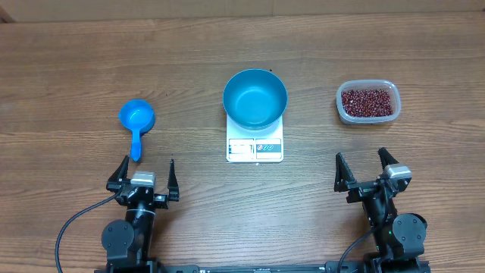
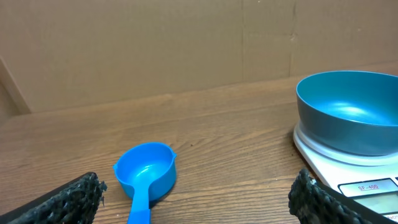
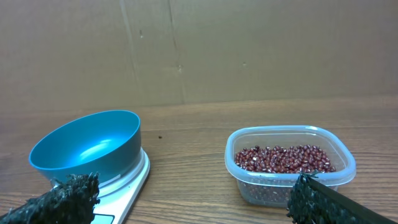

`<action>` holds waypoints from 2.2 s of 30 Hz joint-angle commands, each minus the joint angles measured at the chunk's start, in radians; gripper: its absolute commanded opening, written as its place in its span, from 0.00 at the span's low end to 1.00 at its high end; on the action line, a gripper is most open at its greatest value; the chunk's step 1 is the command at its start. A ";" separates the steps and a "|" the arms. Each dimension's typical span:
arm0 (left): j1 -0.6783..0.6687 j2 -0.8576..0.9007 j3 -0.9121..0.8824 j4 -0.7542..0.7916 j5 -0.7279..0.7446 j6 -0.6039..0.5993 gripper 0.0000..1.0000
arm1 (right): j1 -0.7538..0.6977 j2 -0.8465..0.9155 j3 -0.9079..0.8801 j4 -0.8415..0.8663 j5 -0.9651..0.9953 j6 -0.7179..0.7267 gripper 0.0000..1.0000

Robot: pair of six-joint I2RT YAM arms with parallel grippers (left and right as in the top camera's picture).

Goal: Scoop item into bowl and weigh 150g on scale

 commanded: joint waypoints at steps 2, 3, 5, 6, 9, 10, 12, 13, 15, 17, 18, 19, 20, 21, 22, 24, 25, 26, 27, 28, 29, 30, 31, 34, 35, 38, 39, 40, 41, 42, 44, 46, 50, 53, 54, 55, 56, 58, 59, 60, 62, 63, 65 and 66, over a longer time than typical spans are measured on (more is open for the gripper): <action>0.008 -0.010 -0.004 -0.003 -0.003 0.019 1.00 | 0.005 -0.012 -0.011 0.003 0.006 0.004 1.00; 0.008 -0.011 -0.004 -0.003 -0.003 0.019 1.00 | 0.005 -0.011 -0.011 0.003 0.006 0.004 1.00; 0.008 -0.011 -0.004 -0.003 -0.003 0.019 0.99 | 0.005 -0.011 -0.011 0.003 0.006 0.004 1.00; 0.008 -0.011 -0.004 -0.003 -0.003 0.019 0.99 | 0.005 -0.011 -0.011 0.003 0.006 0.004 1.00; 0.008 -0.011 -0.004 -0.003 -0.003 0.019 0.99 | 0.005 -0.012 -0.011 0.003 0.006 0.004 1.00; 0.008 -0.010 -0.004 -0.003 -0.003 0.019 1.00 | 0.005 -0.012 -0.011 0.003 0.006 0.004 1.00; 0.008 -0.011 -0.004 -0.003 -0.003 0.019 1.00 | 0.005 -0.012 -0.011 0.003 0.006 0.004 1.00; 0.008 -0.011 -0.004 -0.003 -0.003 0.019 1.00 | 0.005 -0.012 -0.011 0.003 0.006 0.004 1.00; 0.008 -0.010 -0.004 -0.003 -0.003 0.019 1.00 | 0.005 -0.012 -0.011 0.003 0.006 0.004 1.00; 0.008 -0.010 -0.004 -0.003 -0.003 0.019 1.00 | 0.005 -0.012 -0.011 0.003 0.006 0.004 1.00; 0.008 -0.011 -0.004 -0.003 -0.003 0.019 0.99 | 0.005 -0.012 -0.011 0.003 0.006 0.004 1.00; 0.008 -0.011 -0.004 -0.003 -0.003 0.019 1.00 | 0.005 -0.012 -0.011 0.003 0.006 0.004 1.00; 0.008 -0.010 -0.004 -0.003 -0.003 0.019 1.00 | 0.005 -0.012 -0.011 0.003 0.006 0.004 1.00; 0.008 -0.011 -0.004 -0.003 -0.003 0.019 1.00 | 0.005 -0.011 -0.011 0.003 0.006 0.004 1.00; 0.008 -0.011 -0.004 -0.003 -0.003 0.019 1.00 | 0.005 -0.012 -0.011 0.003 0.006 0.004 1.00; 0.008 -0.011 -0.004 -0.003 -0.003 0.019 0.99 | 0.005 -0.012 -0.011 0.003 0.007 0.004 1.00; 0.008 -0.011 -0.004 -0.003 -0.003 0.019 0.99 | 0.005 -0.012 -0.011 0.003 0.006 0.004 1.00; 0.008 -0.011 -0.004 -0.003 -0.003 0.019 0.99 | 0.005 -0.012 -0.011 0.003 0.006 0.004 1.00; 0.008 -0.011 -0.004 -0.003 -0.003 0.019 0.99 | 0.005 -0.011 -0.011 0.003 0.006 0.004 1.00; 0.008 -0.010 -0.004 -0.003 -0.003 0.019 1.00 | 0.005 -0.011 -0.011 0.003 0.006 0.004 1.00; 0.008 -0.011 -0.004 -0.003 -0.003 0.019 0.99 | 0.005 -0.012 -0.011 0.003 0.006 0.004 1.00; 0.008 -0.011 -0.004 -0.003 -0.003 0.019 1.00 | 0.005 -0.011 -0.011 0.003 0.006 0.004 1.00; 0.008 -0.011 -0.004 -0.003 -0.003 0.019 1.00 | 0.005 -0.011 -0.011 0.003 0.006 0.004 1.00; 0.008 -0.011 -0.004 -0.003 -0.003 0.019 1.00 | 0.005 -0.011 -0.011 0.003 0.006 0.004 1.00; 0.008 -0.010 -0.004 -0.003 -0.003 0.019 0.99 | 0.005 -0.012 -0.011 0.003 0.006 0.004 1.00; 0.008 -0.011 -0.004 -0.003 -0.003 0.019 1.00 | 0.005 -0.011 -0.011 0.003 0.006 0.004 1.00; 0.008 -0.011 -0.004 -0.003 -0.003 0.019 1.00 | 0.005 -0.011 -0.011 0.003 0.006 0.004 1.00; 0.008 -0.010 -0.004 -0.003 -0.003 0.019 0.99 | 0.005 -0.011 -0.011 0.003 0.006 0.004 1.00; 0.008 -0.011 -0.004 -0.003 -0.003 0.019 1.00 | 0.005 -0.012 -0.011 0.003 0.006 0.004 1.00; 0.008 -0.011 -0.004 -0.003 -0.003 0.019 1.00 | 0.005 -0.012 -0.011 0.003 0.006 0.004 1.00; 0.008 -0.011 -0.004 -0.003 -0.003 0.019 1.00 | 0.005 -0.012 -0.011 0.003 0.006 0.004 1.00; 0.008 -0.010 -0.004 -0.002 -0.003 0.019 1.00 | 0.005 -0.011 -0.011 0.003 0.006 0.004 1.00; 0.008 -0.010 -0.004 -0.003 -0.003 0.019 1.00 | 0.005 -0.012 -0.011 0.003 0.006 0.004 1.00; 0.008 -0.011 -0.004 0.001 0.000 0.019 1.00 | 0.005 -0.012 -0.011 0.003 0.006 0.004 1.00; 0.008 -0.011 -0.004 0.008 0.016 0.018 1.00 | 0.005 -0.012 -0.011 0.003 0.006 0.004 1.00; 0.008 -0.011 -0.004 0.008 0.016 0.010 1.00 | 0.005 -0.012 -0.011 0.003 0.006 0.004 1.00; 0.008 -0.011 -0.004 0.008 0.016 0.007 1.00 | 0.005 -0.012 -0.011 0.003 0.006 0.004 1.00; 0.008 -0.010 -0.004 0.008 0.013 0.008 1.00 | 0.005 -0.012 -0.011 0.003 0.006 0.004 1.00; 0.008 -0.010 -0.003 0.008 0.013 0.008 1.00 | 0.005 -0.011 -0.011 0.003 0.006 0.004 1.00; 0.008 -0.010 -0.002 0.008 0.013 0.008 1.00 | 0.005 -0.011 -0.011 0.003 0.006 0.004 1.00; 0.008 -0.006 0.007 0.007 0.016 0.007 1.00 | 0.005 -0.012 -0.011 0.003 0.006 0.004 1.00; 0.008 0.001 0.013 0.007 0.016 0.008 1.00 | 0.005 -0.012 -0.011 0.003 0.006 0.004 1.00; 0.009 0.032 0.034 0.003 0.015 0.008 1.00 | 0.005 -0.011 -0.011 0.003 0.006 0.004 1.00; 0.010 0.061 0.052 0.003 0.016 0.008 1.00 | 0.005 -0.012 -0.011 0.003 0.006 0.004 1.00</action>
